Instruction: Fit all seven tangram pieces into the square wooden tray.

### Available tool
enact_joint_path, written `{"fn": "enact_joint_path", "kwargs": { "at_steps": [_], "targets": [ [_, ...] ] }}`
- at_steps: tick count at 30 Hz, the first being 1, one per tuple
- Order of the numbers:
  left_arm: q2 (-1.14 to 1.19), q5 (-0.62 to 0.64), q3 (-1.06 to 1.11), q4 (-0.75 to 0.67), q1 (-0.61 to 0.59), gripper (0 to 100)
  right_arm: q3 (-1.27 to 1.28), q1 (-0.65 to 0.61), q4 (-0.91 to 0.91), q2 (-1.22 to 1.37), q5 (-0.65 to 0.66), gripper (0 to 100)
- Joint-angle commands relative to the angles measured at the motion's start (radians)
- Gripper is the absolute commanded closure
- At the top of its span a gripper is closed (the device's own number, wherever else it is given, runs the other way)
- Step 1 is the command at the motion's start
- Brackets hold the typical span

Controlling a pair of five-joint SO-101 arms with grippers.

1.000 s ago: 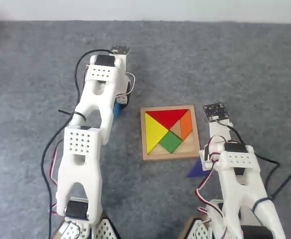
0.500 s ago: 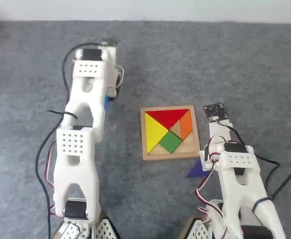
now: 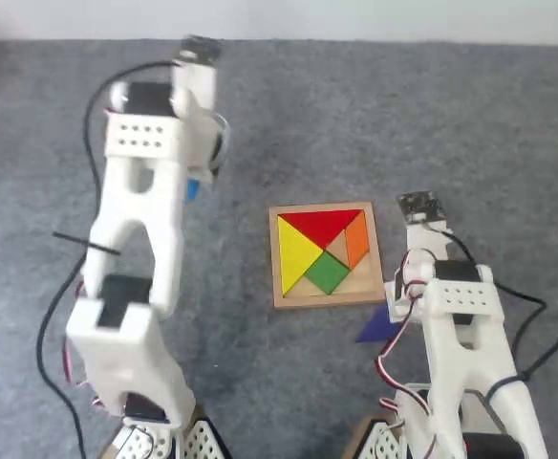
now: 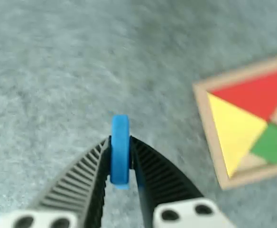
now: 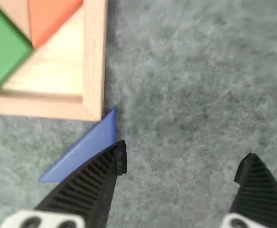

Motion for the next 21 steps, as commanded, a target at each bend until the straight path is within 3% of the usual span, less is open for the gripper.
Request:
{"fn": "enact_joint_path", "kwargs": {
  "at_steps": [1, 6, 10, 15, 21],
  "targets": [
    [-0.235, -0.035, 0.277, -0.124, 0.017, 99, -0.083, -0.056, 0.027, -0.008, -0.035, 63.7],
    [-0.4, -0.038, 0.639, -0.379, 0.017, 99, -0.081, -0.265, 0.045, 0.002, -0.058, 63.7],
    [-0.434, -0.038, 0.743, -0.462, -0.014, 99, -0.081, -0.381, 0.127, 0.002, -0.341, 63.8],
    [-0.434, -0.04, 0.746, -0.465, -0.032, 99, -0.081, -0.426, 0.128, 0.002, -0.614, 63.8],
    [-0.434, -0.04, 0.746, -0.465, -0.031, 99, -0.034, -0.36, 0.001, 0.128, -0.631, 63.8]
  ]
}}
